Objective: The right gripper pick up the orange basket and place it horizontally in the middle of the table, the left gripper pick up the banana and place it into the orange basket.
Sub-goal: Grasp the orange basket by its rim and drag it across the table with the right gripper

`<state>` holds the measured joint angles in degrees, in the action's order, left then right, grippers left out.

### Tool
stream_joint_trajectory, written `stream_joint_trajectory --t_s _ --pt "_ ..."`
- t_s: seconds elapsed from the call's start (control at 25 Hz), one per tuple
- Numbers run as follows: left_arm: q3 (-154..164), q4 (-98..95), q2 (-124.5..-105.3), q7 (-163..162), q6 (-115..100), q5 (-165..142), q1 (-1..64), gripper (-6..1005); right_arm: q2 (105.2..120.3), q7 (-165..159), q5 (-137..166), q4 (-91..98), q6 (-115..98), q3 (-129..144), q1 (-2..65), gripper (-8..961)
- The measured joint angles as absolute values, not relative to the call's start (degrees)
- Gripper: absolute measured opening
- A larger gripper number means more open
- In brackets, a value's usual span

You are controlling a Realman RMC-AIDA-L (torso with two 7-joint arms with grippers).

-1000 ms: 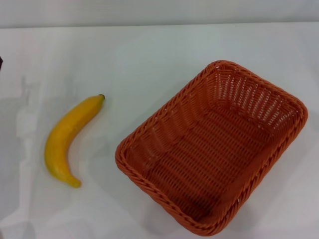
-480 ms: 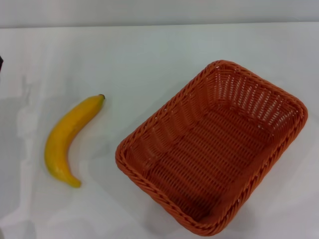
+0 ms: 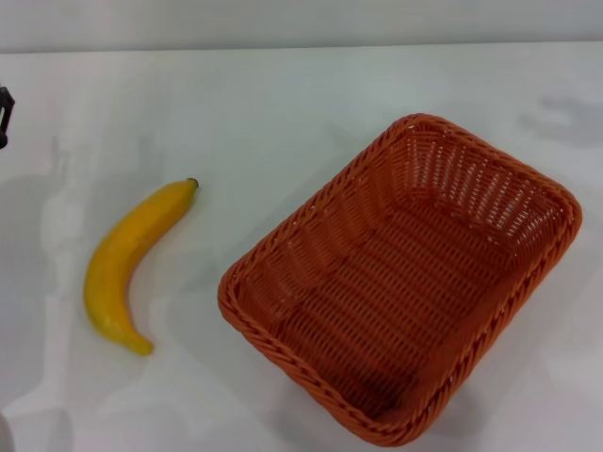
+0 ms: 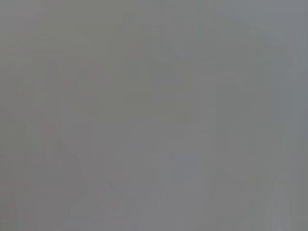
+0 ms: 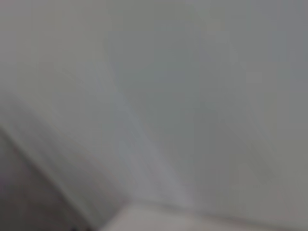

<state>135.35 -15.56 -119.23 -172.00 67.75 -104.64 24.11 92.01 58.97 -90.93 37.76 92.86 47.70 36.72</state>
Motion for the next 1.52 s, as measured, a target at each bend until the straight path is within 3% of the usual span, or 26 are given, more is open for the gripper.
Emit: stream_joint_trajectory --t_s 0.28,0.76,1.52 --pt "135.35 -15.5 -119.19 -172.0 67.62 -104.88 24.65 846 93.33 54.77 -75.2 44.72 98.14 48.05 40.14 783" --pt "135.35 -15.47 -119.26 -172.0 66.84 -104.94 24.91 844 99.2 52.79 -63.31 53.56 102.33 51.69 42.02 775" --pt "135.36 -15.47 -119.26 -172.0 66.17 -104.96 25.4 841 106.8 53.91 -47.51 56.47 97.41 54.79 47.91 762"
